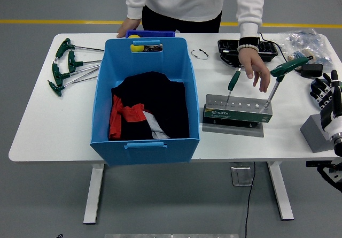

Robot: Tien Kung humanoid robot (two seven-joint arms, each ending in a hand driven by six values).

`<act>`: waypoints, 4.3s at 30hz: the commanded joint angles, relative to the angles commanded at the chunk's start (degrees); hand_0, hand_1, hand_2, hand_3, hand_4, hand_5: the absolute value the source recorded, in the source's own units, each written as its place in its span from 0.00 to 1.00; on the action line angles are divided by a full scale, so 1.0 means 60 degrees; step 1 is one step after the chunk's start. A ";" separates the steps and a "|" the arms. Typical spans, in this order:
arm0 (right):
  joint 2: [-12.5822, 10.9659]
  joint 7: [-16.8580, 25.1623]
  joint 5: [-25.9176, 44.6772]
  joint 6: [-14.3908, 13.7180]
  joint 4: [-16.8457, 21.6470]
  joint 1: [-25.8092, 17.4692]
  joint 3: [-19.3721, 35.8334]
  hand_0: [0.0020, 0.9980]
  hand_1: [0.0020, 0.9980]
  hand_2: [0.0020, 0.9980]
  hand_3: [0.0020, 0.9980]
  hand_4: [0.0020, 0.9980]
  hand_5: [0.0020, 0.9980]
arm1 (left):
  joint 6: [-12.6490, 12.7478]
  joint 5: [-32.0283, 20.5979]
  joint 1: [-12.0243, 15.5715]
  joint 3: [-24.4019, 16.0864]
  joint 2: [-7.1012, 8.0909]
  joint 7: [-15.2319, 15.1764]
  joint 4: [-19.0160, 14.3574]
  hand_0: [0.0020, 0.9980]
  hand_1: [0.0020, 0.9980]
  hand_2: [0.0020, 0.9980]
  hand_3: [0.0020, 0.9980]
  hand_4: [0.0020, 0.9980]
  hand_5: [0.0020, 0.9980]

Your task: Lift tool from toolbox,place it in box,lift tool from toolbox,place it in box

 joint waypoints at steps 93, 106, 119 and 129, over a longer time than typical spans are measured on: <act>-0.2928 -0.2547 -1.2215 0.3004 0.1278 0.4849 -0.4117 0.59 0.45 0.44 0.55 1.00 0.75 | 0.0007 -0.1370 -0.0162 0.1647 0.0140 -0.0474 -0.0021 0.91 0.94 0.94 0.66 0.77 0.55; -0.2832 -0.2760 -1.1957 0.3272 0.0975 0.5052 -0.4393 0.46 0.34 0.34 0.37 1.00 0.78 | 0.0016 -0.1387 -0.0195 0.1692 0.0156 -0.0500 -0.0038 0.91 0.94 0.94 0.66 0.77 0.55; -0.2643 -0.2770 -1.1996 0.2836 0.0761 0.5038 -0.4536 0.33 0.22 0.25 0.26 1.00 0.79 | 0.0022 -0.1310 -0.0190 0.1665 0.0153 -0.0485 -0.0034 0.91 0.94 0.93 0.66 0.77 0.56; -0.2530 -0.2820 -1.2046 0.2882 0.0640 0.5001 -0.4636 0.25 0.17 0.21 0.21 1.00 0.79 | 0.0035 -0.1182 -0.0130 0.1577 0.0140 -0.0449 -0.0017 0.91 0.94 0.93 0.66 0.77 0.55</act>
